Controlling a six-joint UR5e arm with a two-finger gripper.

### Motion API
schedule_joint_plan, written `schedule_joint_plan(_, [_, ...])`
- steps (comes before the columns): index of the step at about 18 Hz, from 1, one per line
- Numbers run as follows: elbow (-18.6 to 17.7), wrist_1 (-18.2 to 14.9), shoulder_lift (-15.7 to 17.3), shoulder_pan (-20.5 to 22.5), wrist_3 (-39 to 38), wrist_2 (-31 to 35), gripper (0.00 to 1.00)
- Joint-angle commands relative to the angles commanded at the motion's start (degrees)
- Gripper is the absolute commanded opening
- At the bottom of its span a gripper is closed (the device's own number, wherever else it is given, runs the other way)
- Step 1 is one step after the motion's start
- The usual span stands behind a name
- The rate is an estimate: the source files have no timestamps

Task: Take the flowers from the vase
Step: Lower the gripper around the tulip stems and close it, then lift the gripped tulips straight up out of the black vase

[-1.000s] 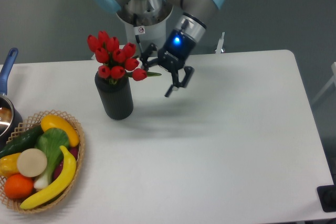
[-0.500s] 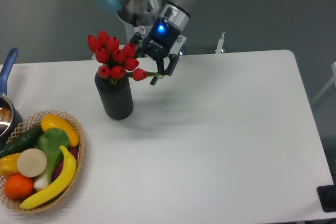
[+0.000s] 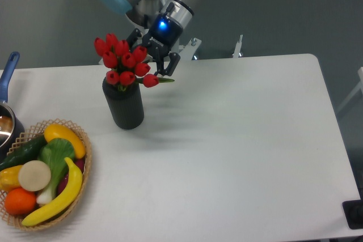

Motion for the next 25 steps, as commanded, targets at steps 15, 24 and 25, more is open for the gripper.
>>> schedule_joint_plan(15, [2.81,0.09,-4.57,-2.63,0.09,-3.79,0.98])
schedule_joint_plan(24, [2.90,0.00,-4.83,-3.43,0.00,-3.70,0.47])
schedule_joint_plan(25, [2.81,0.00,-4.75,-3.43,0.00,-3.70,0.43])
